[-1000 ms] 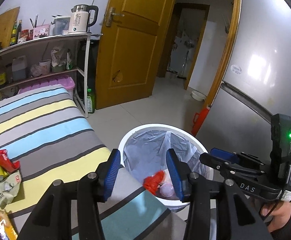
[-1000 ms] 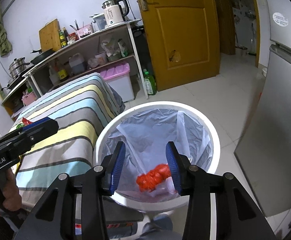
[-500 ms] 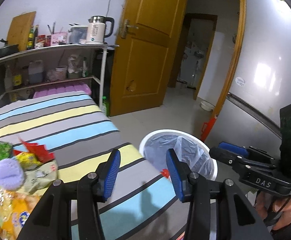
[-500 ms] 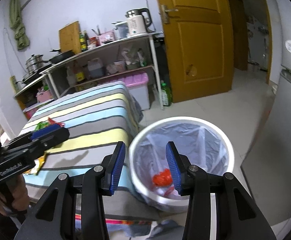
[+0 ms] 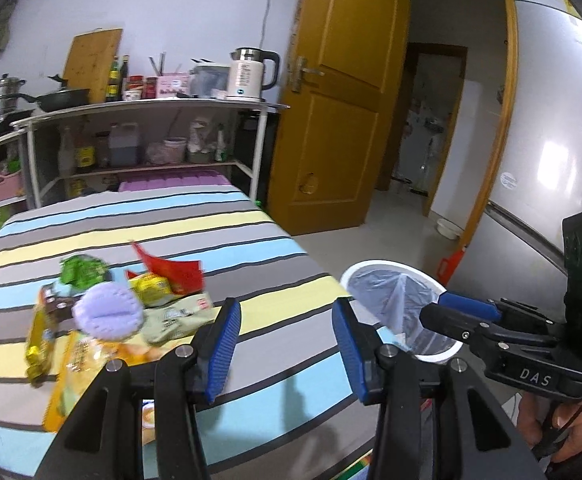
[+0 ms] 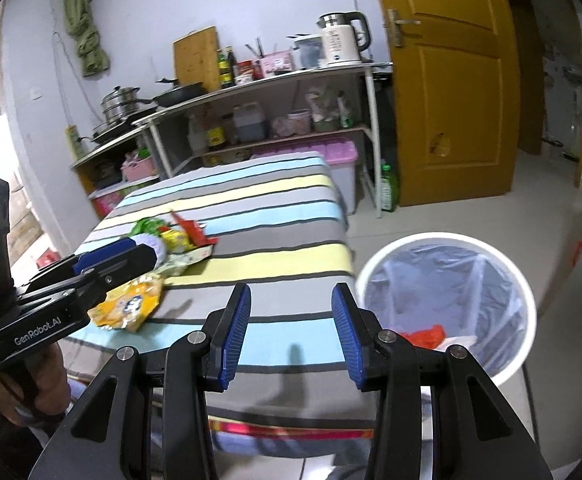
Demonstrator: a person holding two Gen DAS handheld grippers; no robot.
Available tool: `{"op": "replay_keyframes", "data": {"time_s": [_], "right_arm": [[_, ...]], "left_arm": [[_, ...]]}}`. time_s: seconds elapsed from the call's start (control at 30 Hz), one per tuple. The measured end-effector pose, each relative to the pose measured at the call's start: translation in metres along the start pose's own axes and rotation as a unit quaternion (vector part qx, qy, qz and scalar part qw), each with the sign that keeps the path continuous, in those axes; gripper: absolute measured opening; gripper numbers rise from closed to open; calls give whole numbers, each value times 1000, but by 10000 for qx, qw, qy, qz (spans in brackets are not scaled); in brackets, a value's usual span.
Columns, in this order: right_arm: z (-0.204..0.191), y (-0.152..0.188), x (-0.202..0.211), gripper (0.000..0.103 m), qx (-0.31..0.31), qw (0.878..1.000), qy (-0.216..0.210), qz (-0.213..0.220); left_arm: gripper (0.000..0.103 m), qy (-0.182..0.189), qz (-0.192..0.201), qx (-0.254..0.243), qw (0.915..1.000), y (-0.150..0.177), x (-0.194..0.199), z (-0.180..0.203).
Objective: Collect trash
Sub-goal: 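Move both open tools back over the remaining wrappers on the table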
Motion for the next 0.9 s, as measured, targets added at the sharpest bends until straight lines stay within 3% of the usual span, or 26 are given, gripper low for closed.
{"op": "replay_keyframes", "data": {"time_s": [0.5,0.9], "right_arm": [[-61,2,-23,43,363,9975,-598,-142],[-90,4,-46,43,550,9942,-863,-317]], "left_arm": [[47,-845,290,278,9956,11,44,-86],[47,-1391,99,717,9876,23,39,-153]]}}
Point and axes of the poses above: each gripper's, at about its wrist camera, not at the fingertips, and x roughly against the way its jaws point, z to its right, y to its underside, the point moved 8 cm from there along -x, roughly the way its jaws point, and after that the axes turned 10 degrees about x, right-handed, at the moved point
